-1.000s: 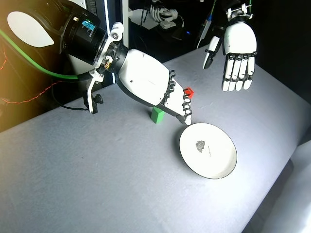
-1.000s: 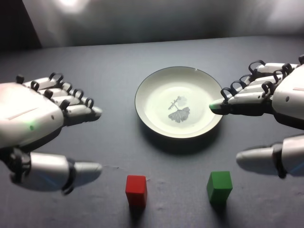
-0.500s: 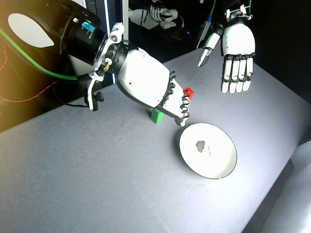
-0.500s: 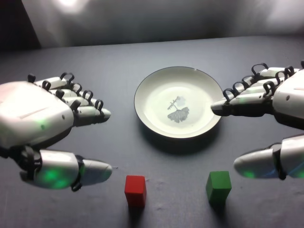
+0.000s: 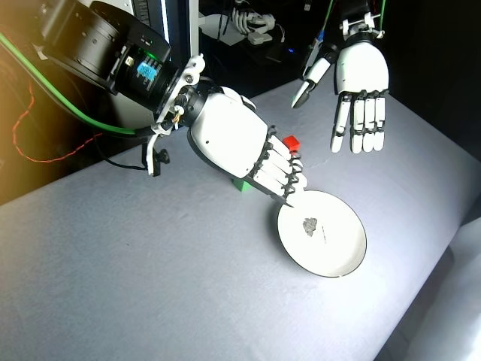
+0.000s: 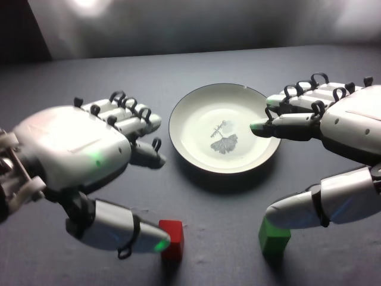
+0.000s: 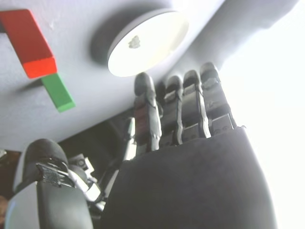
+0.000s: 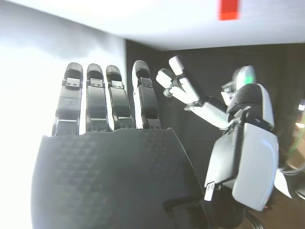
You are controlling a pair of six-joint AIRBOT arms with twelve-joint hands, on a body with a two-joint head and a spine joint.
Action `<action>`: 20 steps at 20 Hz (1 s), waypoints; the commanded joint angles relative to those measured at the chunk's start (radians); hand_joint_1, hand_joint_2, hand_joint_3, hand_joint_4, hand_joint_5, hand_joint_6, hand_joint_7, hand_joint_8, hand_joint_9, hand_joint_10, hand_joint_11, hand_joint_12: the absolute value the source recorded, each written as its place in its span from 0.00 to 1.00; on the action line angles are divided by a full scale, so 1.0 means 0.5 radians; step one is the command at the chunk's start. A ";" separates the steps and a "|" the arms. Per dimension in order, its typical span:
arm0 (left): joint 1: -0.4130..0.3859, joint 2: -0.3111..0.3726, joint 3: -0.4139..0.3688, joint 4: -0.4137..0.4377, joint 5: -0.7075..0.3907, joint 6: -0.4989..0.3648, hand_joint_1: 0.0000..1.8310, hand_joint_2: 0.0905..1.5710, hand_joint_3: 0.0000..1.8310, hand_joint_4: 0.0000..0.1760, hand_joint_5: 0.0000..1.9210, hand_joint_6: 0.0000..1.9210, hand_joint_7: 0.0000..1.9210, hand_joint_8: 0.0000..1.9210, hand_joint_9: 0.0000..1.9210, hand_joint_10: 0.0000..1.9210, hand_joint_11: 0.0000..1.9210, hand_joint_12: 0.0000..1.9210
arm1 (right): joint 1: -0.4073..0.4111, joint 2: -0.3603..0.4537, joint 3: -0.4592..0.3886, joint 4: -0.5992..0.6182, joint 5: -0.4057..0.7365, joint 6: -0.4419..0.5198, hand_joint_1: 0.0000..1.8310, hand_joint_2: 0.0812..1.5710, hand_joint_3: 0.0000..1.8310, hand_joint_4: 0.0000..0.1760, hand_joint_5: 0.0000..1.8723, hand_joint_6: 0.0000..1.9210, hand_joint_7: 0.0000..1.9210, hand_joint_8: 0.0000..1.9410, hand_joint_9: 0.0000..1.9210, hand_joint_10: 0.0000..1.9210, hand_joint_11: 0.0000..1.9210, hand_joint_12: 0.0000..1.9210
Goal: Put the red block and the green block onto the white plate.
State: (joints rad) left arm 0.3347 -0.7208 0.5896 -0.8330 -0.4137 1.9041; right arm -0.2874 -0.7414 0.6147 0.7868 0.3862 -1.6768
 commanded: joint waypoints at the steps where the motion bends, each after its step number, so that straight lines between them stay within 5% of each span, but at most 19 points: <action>1: 0.001 0.003 -0.008 0.032 -0.237 0.002 0.16 0.56 0.00 0.44 0.32 0.02 0.06 0.00 0.00 0.00 0.00 0.00 | -0.008 -0.008 -0.003 -0.006 0.220 -0.047 0.19 0.48 0.00 0.58 0.20 0.01 0.00 0.00 0.00 0.00 0.00 0.00; 5: 0.112 -0.044 -0.028 0.033 -0.412 -0.063 0.23 0.58 0.00 0.35 0.36 0.02 0.08 0.01 0.00 0.00 0.00 0.00 | -0.122 -0.127 -0.003 0.130 0.389 -0.297 0.29 0.49 0.00 0.53 0.24 0.01 0.01 0.00 0.00 0.00 0.00 0.00; 9: 0.246 -0.124 -0.027 0.131 -0.598 -0.227 0.24 0.61 0.01 0.73 0.38 0.02 0.07 0.00 0.00 0.00 0.00 0.00 | -0.195 -0.207 -0.003 0.130 0.499 -0.369 0.43 0.51 0.00 0.54 0.35 0.01 0.05 0.00 0.00 0.00 0.00 0.00; 11: 0.288 -0.169 -0.019 0.147 -0.638 -0.261 0.24 0.62 0.01 0.77 0.38 0.01 0.08 0.00 0.00 0.00 0.00 0.00 | -0.209 -0.230 -0.002 0.164 0.517 -0.376 0.41 0.52 0.00 0.73 0.37 0.01 0.06 0.00 0.00 0.00 0.00 0.00; 13: 0.318 -0.216 -0.003 0.173 -0.666 -0.294 0.24 0.62 0.01 0.80 0.38 0.01 0.06 0.00 0.00 0.00 0.00 0.00 | -0.210 -0.266 -0.001 0.231 0.532 -0.436 0.41 0.52 0.00 0.74 0.37 0.01 0.07 0.01 0.00 0.00 0.00 0.00; 14: 0.337 -0.234 0.000 0.183 -0.692 -0.310 0.23 0.63 0.01 0.86 0.38 0.01 0.06 0.00 0.00 0.00 0.00 0.00 | -0.212 -0.294 0.002 0.265 0.559 -0.486 0.42 0.51 0.00 0.70 0.38 0.01 0.08 0.01 0.00 0.00 0.00 0.00; 16: 0.374 -0.270 0.003 0.203 -0.763 -0.343 0.29 0.62 0.01 0.79 0.41 0.02 0.07 0.00 0.00 0.00 0.00 0.00 | -0.213 -0.336 0.009 0.330 0.572 -0.541 0.42 0.52 0.00 0.65 0.37 0.00 0.09 0.01 0.00 0.00 0.00 0.00; 17: 0.393 -0.287 0.003 0.210 -0.790 -0.354 0.32 0.62 0.00 0.65 0.42 0.02 0.07 0.00 0.00 0.00 0.00 0.00 | -0.212 -0.352 0.011 0.349 0.573 -0.549 0.41 0.52 0.00 0.69 0.36 0.00 0.09 0.01 0.00 0.00 0.00 0.00; 18: 0.408 -0.299 0.003 0.216 -0.809 -0.363 0.27 0.64 0.01 0.81 0.40 0.01 0.06 0.00 0.00 0.00 0.00 0.00 | -0.212 -0.368 0.011 0.354 0.587 -0.554 0.41 0.52 0.00 0.60 0.37 0.00 0.08 0.00 0.00 0.00 0.00 0.00; 19: 0.422 -0.312 0.003 0.223 -0.819 -0.370 0.28 0.64 0.01 0.84 0.40 0.01 0.06 0.00 0.00 0.00 0.00 0.00 | -0.212 -0.386 0.011 0.359 0.605 -0.561 0.42 0.52 0.00 0.51 0.37 0.00 0.08 0.00 0.00 0.00 0.00 0.00; 20: 0.431 -0.324 0.004 0.224 -0.825 -0.371 0.28 0.63 0.01 0.81 0.41 0.01 0.06 0.00 0.00 0.00 0.00 0.00 | -0.213 -0.402 0.012 0.384 0.623 -0.587 0.41 0.52 0.00 0.56 0.37 0.00 0.07 0.00 0.00 0.00 0.00 0.00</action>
State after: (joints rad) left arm 0.5537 -0.8860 0.5903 -0.7670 -0.7357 1.7226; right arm -0.3973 -0.9520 0.6216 1.0195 0.6270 -1.9736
